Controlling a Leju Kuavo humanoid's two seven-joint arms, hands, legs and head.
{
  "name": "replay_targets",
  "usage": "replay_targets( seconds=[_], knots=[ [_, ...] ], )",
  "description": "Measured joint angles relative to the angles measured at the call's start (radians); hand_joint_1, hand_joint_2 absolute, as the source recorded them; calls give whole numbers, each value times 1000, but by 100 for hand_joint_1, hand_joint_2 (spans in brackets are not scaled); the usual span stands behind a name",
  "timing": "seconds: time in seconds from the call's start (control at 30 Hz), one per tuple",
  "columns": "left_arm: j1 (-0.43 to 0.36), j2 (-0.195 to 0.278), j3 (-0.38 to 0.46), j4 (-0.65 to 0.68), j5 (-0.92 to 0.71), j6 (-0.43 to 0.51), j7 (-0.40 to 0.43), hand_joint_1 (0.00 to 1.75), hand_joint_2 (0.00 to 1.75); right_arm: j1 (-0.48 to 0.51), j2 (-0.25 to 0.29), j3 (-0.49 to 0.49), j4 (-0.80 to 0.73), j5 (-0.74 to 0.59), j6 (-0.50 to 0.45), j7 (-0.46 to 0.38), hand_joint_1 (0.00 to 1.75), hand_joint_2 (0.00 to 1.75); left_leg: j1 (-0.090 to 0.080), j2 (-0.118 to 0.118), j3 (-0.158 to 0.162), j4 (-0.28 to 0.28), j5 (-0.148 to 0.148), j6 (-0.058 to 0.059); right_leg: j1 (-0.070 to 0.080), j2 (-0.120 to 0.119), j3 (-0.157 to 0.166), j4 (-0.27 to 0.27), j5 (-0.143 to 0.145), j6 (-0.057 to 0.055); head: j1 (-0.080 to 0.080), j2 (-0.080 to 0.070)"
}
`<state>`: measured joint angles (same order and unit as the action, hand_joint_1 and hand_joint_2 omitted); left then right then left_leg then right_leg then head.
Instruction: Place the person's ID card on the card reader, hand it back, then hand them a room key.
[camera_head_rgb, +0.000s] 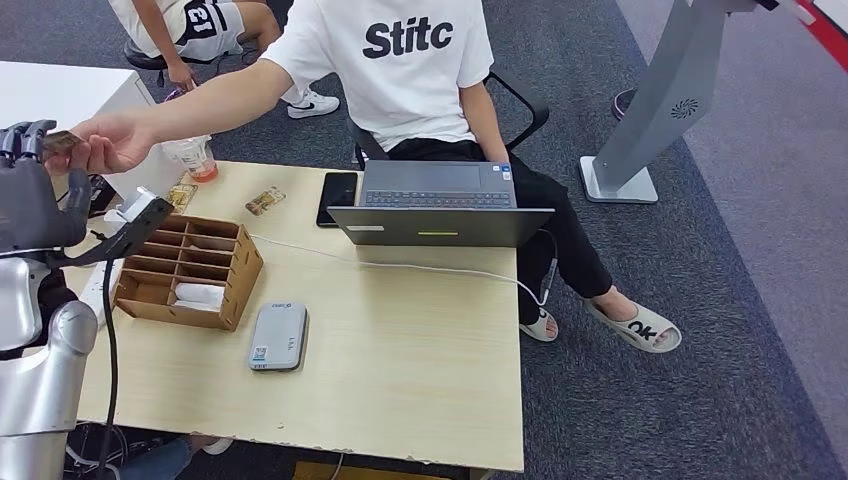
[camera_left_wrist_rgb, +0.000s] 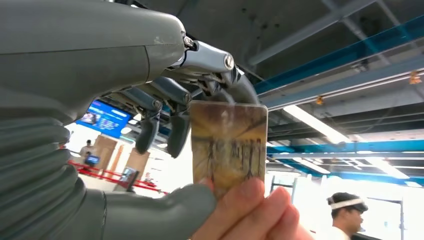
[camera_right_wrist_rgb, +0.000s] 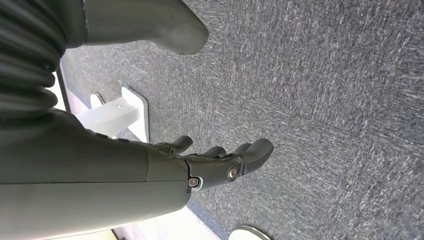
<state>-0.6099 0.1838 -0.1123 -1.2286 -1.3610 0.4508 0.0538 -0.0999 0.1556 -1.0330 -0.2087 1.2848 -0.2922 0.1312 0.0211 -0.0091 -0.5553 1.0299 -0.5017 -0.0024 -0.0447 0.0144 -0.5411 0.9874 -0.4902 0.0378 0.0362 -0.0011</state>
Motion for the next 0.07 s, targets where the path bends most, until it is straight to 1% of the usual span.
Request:
replay_targets(
  seconds=[0.07],
  knots=[
    [0, -6, -6, -4, 0, 0, 0, 0, 175, 0, 0, 0, 0, 0, 0, 0, 0, 175, 0, 0, 0, 0, 0, 0, 0, 0, 0, 0, 0, 0, 0, 0]
  ],
)
